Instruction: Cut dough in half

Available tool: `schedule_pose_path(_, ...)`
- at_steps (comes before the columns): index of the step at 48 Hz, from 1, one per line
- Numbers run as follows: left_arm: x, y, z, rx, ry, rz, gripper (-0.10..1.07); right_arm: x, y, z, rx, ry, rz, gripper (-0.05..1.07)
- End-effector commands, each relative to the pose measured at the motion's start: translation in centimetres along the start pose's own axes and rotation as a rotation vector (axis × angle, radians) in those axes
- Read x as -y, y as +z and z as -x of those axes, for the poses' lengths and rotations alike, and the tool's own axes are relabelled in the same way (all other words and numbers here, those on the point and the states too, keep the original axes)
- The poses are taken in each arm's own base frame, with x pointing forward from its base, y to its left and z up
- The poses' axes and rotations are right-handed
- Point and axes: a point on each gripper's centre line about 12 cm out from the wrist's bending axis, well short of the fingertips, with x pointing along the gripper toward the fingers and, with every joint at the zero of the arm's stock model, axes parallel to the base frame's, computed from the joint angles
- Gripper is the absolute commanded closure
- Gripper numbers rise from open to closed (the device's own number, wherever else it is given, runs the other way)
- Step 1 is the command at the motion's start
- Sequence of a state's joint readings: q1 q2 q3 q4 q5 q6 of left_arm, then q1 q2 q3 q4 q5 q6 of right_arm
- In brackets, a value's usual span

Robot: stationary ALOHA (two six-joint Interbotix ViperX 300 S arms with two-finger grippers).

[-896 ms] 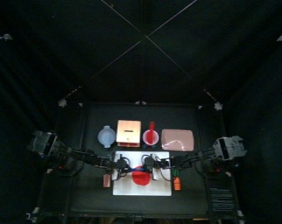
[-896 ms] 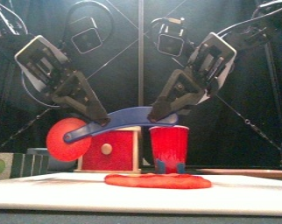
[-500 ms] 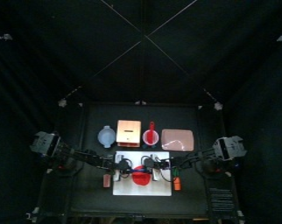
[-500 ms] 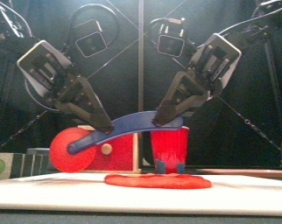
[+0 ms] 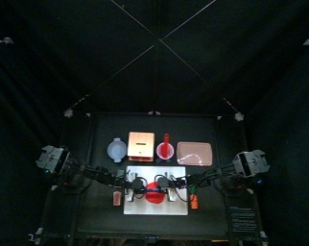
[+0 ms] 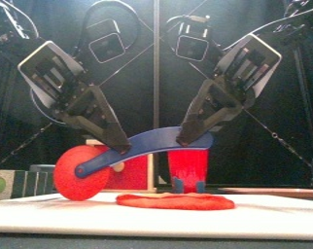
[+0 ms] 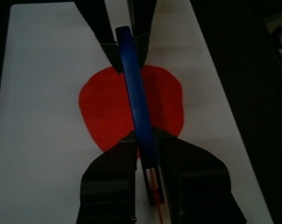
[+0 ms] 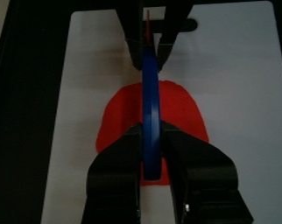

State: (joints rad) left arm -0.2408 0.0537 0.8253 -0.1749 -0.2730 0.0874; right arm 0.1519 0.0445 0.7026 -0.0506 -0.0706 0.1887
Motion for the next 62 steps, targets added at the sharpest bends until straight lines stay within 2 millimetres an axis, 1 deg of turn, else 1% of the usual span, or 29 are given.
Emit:
schedule_pose_path(1, 0.4, 1.1, -0.1, 0.030, -0.007, -0.003, 0.45, -0.3, 1.3, 0.4, 0.039, 0.008, 0.002, 0.70)
schedule_pose_path(13, 0.1, 1.2, -0.1, 0.032, -0.002, -0.003, 0.45, -0.1, 1.0, 0.3, 0.029, 0.003, 0.004, 0.70)
schedule_pose_path(22, -0.2, 1.1, -0.2, 0.031, 0.003, -0.007, 0.45, 0.0, 0.2, 0.3, -0.015, -0.005, 0.004, 0.70)
schedule_pose_path(34, -0.5, 1.2, -1.4, 0.020, 0.003, -0.040, 0.45, 0.1, -0.2, 0.5, -0.046, -0.011, 0.007, 0.70)
schedule_pose_path(42, -0.4, 1.4, -2.0, 0.020, -0.001, -0.052, 0.45, 0.2, -0.5, 1.2, -0.055, -0.013, 0.007, 0.70)
schedule_pose_path(54, -0.6, 1.6, -2.4, 0.024, 0.003, -0.056, 0.45, 0.3, -1.5, 2.2, -0.066, -0.014, 0.007, 0.70)
schedule_pose_path(62, -0.6, 1.7, -3.5, 0.017, 0.004, -0.059, 0.46, 0.3, -2.3, 2.3, -0.085, -0.014, 0.009, 0.70)
